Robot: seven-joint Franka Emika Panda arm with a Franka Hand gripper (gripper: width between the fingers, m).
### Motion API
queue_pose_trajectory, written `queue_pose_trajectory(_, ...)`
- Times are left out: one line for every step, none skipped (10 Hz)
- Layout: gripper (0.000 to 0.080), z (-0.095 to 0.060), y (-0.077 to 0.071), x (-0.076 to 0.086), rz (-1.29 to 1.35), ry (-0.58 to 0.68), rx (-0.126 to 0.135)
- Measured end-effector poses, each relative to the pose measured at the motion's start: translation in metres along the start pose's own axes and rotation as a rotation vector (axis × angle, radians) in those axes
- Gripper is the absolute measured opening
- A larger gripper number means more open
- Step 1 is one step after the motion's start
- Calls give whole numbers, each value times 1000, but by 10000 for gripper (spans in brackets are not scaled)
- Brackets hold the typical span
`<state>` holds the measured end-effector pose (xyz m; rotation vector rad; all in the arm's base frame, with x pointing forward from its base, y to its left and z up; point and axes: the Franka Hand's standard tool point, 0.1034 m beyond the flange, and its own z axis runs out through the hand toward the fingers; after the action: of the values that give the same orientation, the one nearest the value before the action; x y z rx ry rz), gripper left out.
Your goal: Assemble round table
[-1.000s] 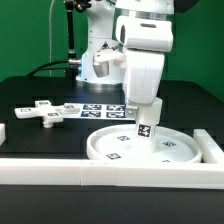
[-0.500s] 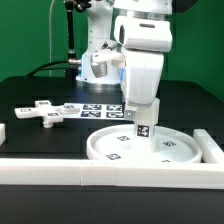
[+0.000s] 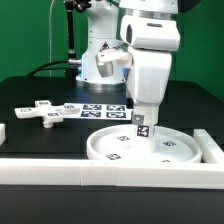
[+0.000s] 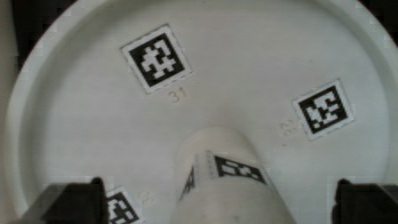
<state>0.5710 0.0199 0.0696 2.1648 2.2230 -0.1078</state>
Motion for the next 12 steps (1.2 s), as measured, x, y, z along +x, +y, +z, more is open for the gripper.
queue_pose_trajectory(645, -2, 0, 6, -4, 2, -3)
queue_pose_trajectory(645, -3, 0, 12, -6, 5, -5)
queue_pose_trajectory(649, -3, 0, 17, -13, 8, -5)
queue_pose_trajectory(649, -2, 0, 20, -16, 10, -3)
queue_pose_trajectory(649, -2, -1, 19, -15, 10, -2)
queue_pose_trajectory(649, -1, -1, 19, -15, 10, -1)
queue_pose_trajectory(649, 0, -1, 19, -15, 10, 1)
queue_pose_trajectory(649, 0, -1, 19, -15, 10, 2)
queue_pose_trajectory(540, 0, -1, 19, -16, 9, 2)
queue_pose_trajectory(540, 0, -1, 19, -15, 9, 2)
queue_pose_trajectory(406, 1, -2, 19, -3, 10, 3)
queue_pose_trajectory(406, 1, -2, 19, 21, 10, 3)
